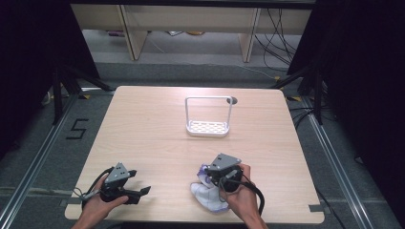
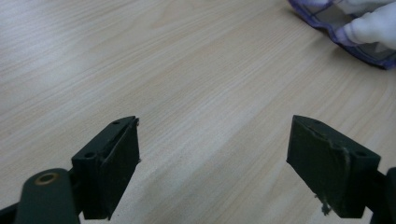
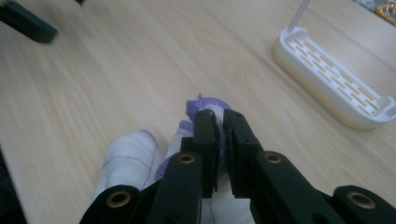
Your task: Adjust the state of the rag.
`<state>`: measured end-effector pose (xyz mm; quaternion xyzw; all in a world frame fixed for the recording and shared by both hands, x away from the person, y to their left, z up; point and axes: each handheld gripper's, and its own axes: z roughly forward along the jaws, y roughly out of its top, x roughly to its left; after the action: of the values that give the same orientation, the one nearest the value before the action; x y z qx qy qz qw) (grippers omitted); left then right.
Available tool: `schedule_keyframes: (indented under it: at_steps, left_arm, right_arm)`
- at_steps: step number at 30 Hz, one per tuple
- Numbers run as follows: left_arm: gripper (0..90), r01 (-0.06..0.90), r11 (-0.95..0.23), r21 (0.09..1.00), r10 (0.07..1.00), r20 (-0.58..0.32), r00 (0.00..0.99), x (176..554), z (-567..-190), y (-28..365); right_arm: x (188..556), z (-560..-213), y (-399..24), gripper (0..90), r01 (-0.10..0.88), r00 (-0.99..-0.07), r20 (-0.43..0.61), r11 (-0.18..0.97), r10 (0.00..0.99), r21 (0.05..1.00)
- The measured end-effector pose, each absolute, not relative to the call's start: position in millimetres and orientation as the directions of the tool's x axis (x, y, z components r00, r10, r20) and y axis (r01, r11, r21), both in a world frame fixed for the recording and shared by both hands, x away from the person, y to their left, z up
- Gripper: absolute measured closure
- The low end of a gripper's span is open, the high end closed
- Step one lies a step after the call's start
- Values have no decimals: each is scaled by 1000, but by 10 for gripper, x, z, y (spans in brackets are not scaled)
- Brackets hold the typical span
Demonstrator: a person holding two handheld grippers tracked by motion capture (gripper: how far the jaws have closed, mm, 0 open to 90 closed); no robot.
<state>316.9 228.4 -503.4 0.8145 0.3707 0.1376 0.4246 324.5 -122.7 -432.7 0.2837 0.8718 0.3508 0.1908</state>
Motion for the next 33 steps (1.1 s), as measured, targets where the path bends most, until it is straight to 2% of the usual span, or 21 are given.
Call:
schedule_keyframes:
  at_steps: [2,3,6,10,11,17,21,24,33]
  left_arm:
    - [162,490,-363,793,724,-91,683,3170,-5030,2280]
    - [161,490,-364,792,724,-90,684,3167,-5030,2276]
    - [161,484,-377,790,713,-86,696,3174,-5026,2279]
    - [161,486,-366,793,714,-96,694,3177,-5028,2260]
    - [162,488,-366,792,712,-99,695,3178,-5025,2256]
    - [169,478,-337,811,707,-117,697,3217,-5002,2185]
    - [184,459,-345,819,667,-130,733,3248,-4983,2006]
    - [217,418,-386,822,619,-105,778,3287,-4951,1865]
    - [269,315,-381,869,501,-93,861,3483,-4867,1307]
  right_arm:
    - [3221,-4222,-1297,845,333,-777,-122,568,617,753]
    - [3173,-4107,-1355,846,337,-778,-76,516,624,787]
    - [3126,-3979,-1406,846,310,-782,-76,492,619,814]
    - [3111,-3888,-1456,847,294,-796,-44,450,603,843]
    - [3109,-3844,-1481,847,302,-811,-4,424,585,854]
    - [3086,-3761,-1519,848,294,-806,2,399,591,868]
    - [3077,-3718,-1533,848,274,-806,-7,384,591,882]
    - [3062,-3681,-1539,848,279,-819,5,391,574,877]
    - [3045,-3653,-1517,848,241,-831,-11,379,556,893]
